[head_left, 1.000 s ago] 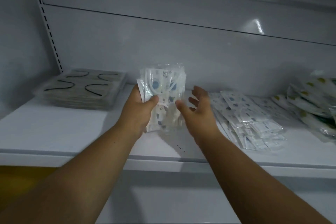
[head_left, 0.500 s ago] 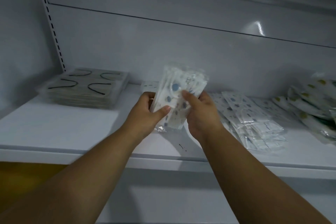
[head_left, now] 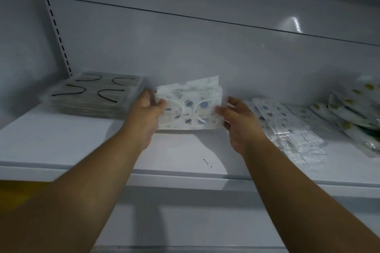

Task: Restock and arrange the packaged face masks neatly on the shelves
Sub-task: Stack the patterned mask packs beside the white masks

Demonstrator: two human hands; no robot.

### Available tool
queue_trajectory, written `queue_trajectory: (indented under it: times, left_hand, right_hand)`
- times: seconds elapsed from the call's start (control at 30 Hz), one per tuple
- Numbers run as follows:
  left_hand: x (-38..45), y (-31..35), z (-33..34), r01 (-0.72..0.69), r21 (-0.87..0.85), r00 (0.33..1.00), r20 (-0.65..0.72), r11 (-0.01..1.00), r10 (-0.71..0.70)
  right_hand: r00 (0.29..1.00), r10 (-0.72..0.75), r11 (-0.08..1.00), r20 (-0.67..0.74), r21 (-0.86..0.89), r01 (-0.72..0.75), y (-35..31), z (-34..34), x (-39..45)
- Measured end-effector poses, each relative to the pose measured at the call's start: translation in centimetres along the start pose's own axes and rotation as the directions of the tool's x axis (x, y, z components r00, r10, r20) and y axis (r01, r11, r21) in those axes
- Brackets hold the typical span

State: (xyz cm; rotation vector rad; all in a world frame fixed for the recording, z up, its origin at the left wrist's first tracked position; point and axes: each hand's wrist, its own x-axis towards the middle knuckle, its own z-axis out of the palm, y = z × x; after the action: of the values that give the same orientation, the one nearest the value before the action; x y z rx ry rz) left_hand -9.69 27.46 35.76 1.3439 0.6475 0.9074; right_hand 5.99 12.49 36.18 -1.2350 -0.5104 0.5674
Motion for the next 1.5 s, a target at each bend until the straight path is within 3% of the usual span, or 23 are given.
queue_trajectory:
  times: [0.1,0.27,0.33,0.4,0.47,0.63,0.8,0.9,0.97,1.0,1.1,1.27,1.5]
  left_hand:
    - [0.3,-0.4,-0.5,0.005,0.130,0.997,0.081,0.992,-0.016]
    - [0.2,-1.4,-0.8,0.048,0.131,0.994,0.095,0.990,-0.061]
    - [0.3,-1.5,-1.0,0.032,0.165,0.993,0.104,0.986,-0.050]
    - [0.3,-1.7,-1.0,0.023,0.207,0.991,0.123,0.978,-0.050]
    - [0.3,-1.9,-1.0,0.002,0.248,0.987,0.153,0.969,-0.041]
    - [0.3,-1.9,-0.8,-0.005,0.293,0.987,0.157,0.956,-0.043]
    - [0.3,-2.0,-1.0,0.028,0.185,0.993,0.109,0.982,-0.049]
    - [0.3,-1.6,-0.1,0.099,0.021,0.990,0.097,0.995,-0.101]
    - [0.3,-1.6,0.3,0.096,0.028,0.989,0.106,0.995,-0.099]
    - [0.3,-1.7,0.2,0.086,0.052,0.990,0.112,0.995,-0.091]
    - [0.3,-1.7,-0.8,0.020,0.206,0.994,0.101,0.978,-0.042]
    - [0.8,-1.8,-2.2,-0.056,0.439,0.993,0.114,0.897,0.006]
    - [1.1,-1.4,-2.0,-0.034,0.360,0.993,0.120,0.932,-0.010]
  right_hand:
    - [0.998,-0.042,0.971,0.051,-0.234,0.053,0.4,-0.4,0.1]
    - [0.994,-0.086,0.931,0.060,-0.350,0.102,1.0,0.1,-0.4]
    - [0.992,-0.105,0.795,0.064,-0.594,0.122,0.9,0.0,-0.6]
    - [0.994,-0.095,0.689,0.046,-0.718,0.099,0.8,-0.7,-0.6]
    - [0.996,-0.077,0.749,0.048,-0.657,0.090,0.7,-1.1,-0.8]
    - [0.995,-0.099,0.964,-0.024,-0.250,0.089,1.2,0.0,-0.1]
    - [0.992,-0.099,0.934,-0.074,-0.352,0.067,1.7,0.0,-0.3]
    - [0.995,-0.047,0.987,-0.093,-0.157,0.032,1.8,1.0,-0.1]
    - [0.993,-0.003,0.999,-0.118,-0.048,-0.003,1.7,1.8,0.0]
    - [0.991,0.001,0.999,-0.135,-0.048,-0.008,1.7,1.9,0.0]
    - [0.983,-0.098,0.963,-0.157,-0.263,0.054,1.7,1.2,0.3]
    - [0.981,-0.173,0.838,-0.086,-0.536,0.101,2.0,-0.4,0.5]
    - [0.987,-0.144,0.780,-0.077,-0.622,0.065,1.8,-1.1,1.1]
